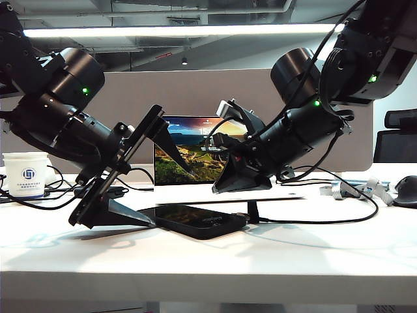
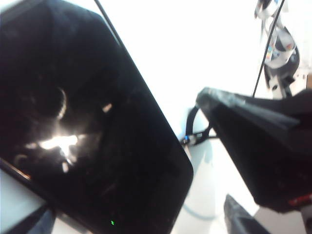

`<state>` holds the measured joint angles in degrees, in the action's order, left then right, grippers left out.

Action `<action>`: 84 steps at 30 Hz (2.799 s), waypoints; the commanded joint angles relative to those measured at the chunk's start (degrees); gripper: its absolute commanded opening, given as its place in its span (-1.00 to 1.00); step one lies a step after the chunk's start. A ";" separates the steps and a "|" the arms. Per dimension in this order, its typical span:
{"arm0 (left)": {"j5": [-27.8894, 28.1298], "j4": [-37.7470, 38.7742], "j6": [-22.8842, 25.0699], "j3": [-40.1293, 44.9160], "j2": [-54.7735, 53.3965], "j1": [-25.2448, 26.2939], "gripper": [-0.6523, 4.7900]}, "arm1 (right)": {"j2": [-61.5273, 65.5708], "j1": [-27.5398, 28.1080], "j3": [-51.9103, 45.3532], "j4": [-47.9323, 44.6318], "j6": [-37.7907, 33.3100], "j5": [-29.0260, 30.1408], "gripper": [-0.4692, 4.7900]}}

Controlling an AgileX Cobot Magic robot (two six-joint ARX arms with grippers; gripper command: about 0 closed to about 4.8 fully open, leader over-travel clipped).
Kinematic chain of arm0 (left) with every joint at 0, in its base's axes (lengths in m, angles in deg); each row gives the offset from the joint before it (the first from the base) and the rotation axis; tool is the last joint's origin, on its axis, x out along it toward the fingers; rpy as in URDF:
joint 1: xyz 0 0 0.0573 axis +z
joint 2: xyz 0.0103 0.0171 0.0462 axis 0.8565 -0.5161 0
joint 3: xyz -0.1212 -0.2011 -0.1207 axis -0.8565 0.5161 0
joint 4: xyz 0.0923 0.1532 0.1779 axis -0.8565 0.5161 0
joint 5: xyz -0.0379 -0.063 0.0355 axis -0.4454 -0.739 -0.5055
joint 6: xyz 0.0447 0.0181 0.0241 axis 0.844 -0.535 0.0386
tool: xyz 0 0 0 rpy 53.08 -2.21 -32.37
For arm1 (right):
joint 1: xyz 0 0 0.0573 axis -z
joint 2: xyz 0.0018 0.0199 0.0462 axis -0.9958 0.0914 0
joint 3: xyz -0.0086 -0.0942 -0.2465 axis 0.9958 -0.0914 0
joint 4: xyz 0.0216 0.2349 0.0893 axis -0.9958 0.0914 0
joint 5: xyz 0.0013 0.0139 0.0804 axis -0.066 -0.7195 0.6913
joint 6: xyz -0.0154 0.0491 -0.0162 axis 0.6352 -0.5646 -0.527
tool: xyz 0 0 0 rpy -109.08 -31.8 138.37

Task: Pick up the black phone, pick up the charger plug, insert the charger plug into the phone's charging port, and finally place the connected phone back on the desk.

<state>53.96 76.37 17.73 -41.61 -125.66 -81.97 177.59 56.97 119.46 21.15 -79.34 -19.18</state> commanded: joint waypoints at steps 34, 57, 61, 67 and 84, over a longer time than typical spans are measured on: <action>-0.15 -10.32 -0.59 -0.13 0.92 1.03 1.00 | -0.37 -0.07 0.24 10.14 -0.13 4.63 -0.84; 3.26 2.54 4.07 -0.09 1.33 2.80 1.00 | -0.35 -1.64 0.24 13.35 -0.13 6.21 -0.84; -1.49 1.16 4.11 -0.09 -3.10 1.60 1.00 | -0.35 -3.34 0.24 13.18 -0.09 6.16 -0.84; -11.06 -10.69 1.27 -0.11 -3.69 1.60 1.00 | -0.35 -3.52 0.24 12.41 0.07 5.81 -0.84; -14.29 -13.25 -1.31 -0.13 -3.69 1.57 0.44 | -0.35 -3.50 0.24 10.16 0.07 5.51 -0.84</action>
<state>41.02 64.98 16.22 -41.63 -129.68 -80.16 177.52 53.60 119.50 32.73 -79.45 -14.06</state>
